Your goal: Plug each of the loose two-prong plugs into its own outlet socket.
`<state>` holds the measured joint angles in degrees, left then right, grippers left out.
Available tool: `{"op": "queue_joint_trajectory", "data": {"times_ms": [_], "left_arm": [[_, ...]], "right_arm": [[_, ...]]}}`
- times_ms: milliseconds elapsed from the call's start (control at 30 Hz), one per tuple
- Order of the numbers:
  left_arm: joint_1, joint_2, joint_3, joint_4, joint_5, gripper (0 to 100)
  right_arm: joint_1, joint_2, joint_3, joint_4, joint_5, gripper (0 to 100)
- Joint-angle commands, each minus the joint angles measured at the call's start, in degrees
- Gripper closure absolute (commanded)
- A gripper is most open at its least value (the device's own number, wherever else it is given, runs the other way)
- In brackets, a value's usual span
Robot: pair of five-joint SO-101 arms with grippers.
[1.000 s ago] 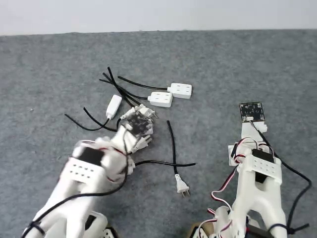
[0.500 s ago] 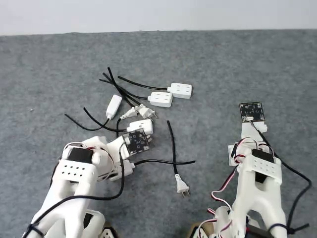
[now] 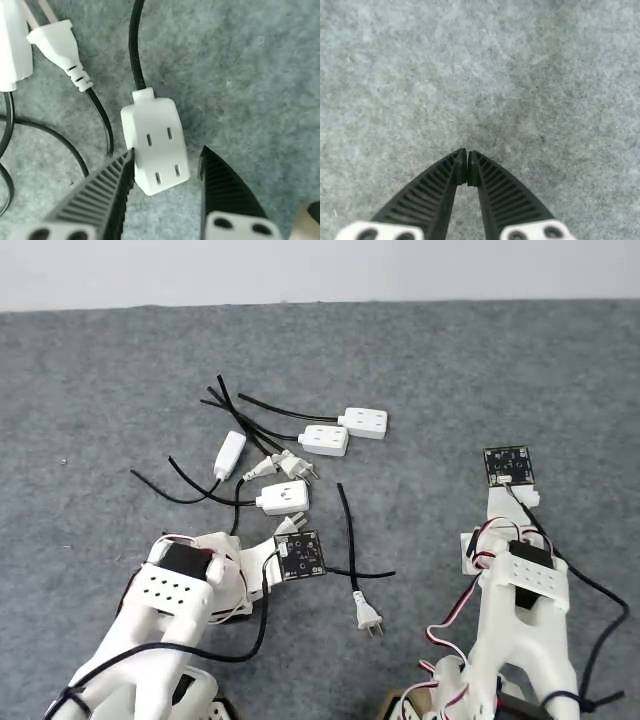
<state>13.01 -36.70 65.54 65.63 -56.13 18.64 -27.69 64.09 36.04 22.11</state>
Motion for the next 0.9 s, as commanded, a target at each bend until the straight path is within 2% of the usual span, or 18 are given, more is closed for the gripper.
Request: {"op": "queue_joint_trajectory", "data": {"times_ms": [0,133,300,667,733,867], "left_arm": [[0.26,-0.35,-0.48,0.62,-0.44,80],[0.18,-0.26,-0.22,0.53,-0.44,80],[0.18,-0.26,4.26,-5.45,-0.26,80],[0.53,-0.26,4.53,-8.70,7.91,81],[0.88,-0.26,5.05,-8.79,10.64,85],[5.10,-0.26,5.32,-8.44,16.70,99]], "right_arm": [[-0.66,-0.13,-1.14,-0.04,0.62,98.9],[-0.57,-0.13,-1.14,0.04,0.62,98.9],[-0.48,-0.13,-1.14,0.13,0.62,98.9],[-0.48,-0.13,-1.14,0.13,0.62,98.9],[-0.48,-0.13,-1.14,0.13,0.62,98.9],[-0.48,-0.13,-1.14,0.04,0.62,98.9]]}}
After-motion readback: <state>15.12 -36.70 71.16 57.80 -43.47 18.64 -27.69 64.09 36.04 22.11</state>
